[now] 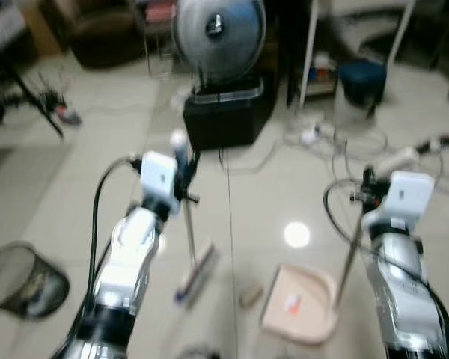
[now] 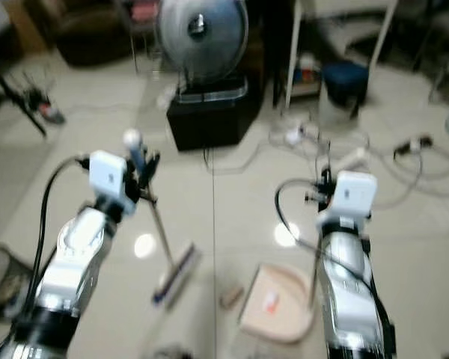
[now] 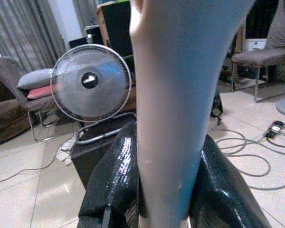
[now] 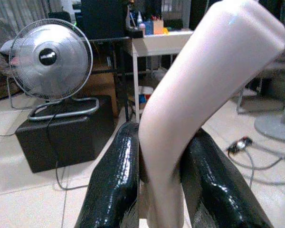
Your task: Sweep floor
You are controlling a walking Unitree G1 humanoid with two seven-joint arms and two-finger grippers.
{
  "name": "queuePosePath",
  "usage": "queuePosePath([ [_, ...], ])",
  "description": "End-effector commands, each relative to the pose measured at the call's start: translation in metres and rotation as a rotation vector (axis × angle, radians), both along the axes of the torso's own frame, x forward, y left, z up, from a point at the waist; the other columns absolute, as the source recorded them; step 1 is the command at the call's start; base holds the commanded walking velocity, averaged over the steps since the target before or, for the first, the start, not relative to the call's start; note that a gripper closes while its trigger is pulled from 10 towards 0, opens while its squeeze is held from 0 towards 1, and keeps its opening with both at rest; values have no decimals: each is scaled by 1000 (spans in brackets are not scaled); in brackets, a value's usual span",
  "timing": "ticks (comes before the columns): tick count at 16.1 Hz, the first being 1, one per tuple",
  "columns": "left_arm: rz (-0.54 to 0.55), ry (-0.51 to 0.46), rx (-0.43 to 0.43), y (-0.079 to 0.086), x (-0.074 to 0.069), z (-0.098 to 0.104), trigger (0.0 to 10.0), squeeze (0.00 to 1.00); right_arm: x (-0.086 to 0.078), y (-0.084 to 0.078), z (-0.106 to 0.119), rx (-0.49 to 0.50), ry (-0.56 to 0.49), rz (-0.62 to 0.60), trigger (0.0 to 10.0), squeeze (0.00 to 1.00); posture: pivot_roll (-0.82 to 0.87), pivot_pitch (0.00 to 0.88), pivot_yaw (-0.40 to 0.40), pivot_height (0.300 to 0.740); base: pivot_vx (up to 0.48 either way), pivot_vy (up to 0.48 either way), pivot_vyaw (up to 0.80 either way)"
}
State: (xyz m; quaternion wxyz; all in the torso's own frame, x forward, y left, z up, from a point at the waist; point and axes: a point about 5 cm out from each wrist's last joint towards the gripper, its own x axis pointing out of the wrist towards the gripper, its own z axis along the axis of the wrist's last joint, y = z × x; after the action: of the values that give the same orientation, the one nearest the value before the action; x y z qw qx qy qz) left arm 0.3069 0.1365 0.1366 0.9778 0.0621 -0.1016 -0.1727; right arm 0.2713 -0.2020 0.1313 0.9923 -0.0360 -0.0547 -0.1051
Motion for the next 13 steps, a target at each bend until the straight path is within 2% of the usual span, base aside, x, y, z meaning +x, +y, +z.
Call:
queuePosePath([
  [1, 31, -21, 29, 12, 1, 5, 10000, 0, 1, 11, 8, 46, -38, 34, 10000, 0, -21, 92, 117, 740, 469, 0, -800],
  [3, 34, -13, 24, 12, 1, 4, 10000, 0, 1, 10, 9, 34, -39, 38, 10000, 0, -19, 100, 117, 740, 465, 0, -800],
  [4, 34, -11, 17, 13, 0, 4, 10000, 0, 1, 10, 8, 32, -35, 37, 10000, 0, -19, 100, 117, 740, 0, 0, -800],
  [7, 87, -8, 28, 20, 0, 3, 10000, 0, 1, 9, 4, 13, -11, 29, 10000, 0, -13, 112, 109, 740, 0, 0, 0],
  [13, 90, 3, 33, 22, 0, 1, 10000, 0, 0, 6, 4, 11, -8, 15, 10000, 0, -12, 125, 114, 740, 0, 0, 0],
])
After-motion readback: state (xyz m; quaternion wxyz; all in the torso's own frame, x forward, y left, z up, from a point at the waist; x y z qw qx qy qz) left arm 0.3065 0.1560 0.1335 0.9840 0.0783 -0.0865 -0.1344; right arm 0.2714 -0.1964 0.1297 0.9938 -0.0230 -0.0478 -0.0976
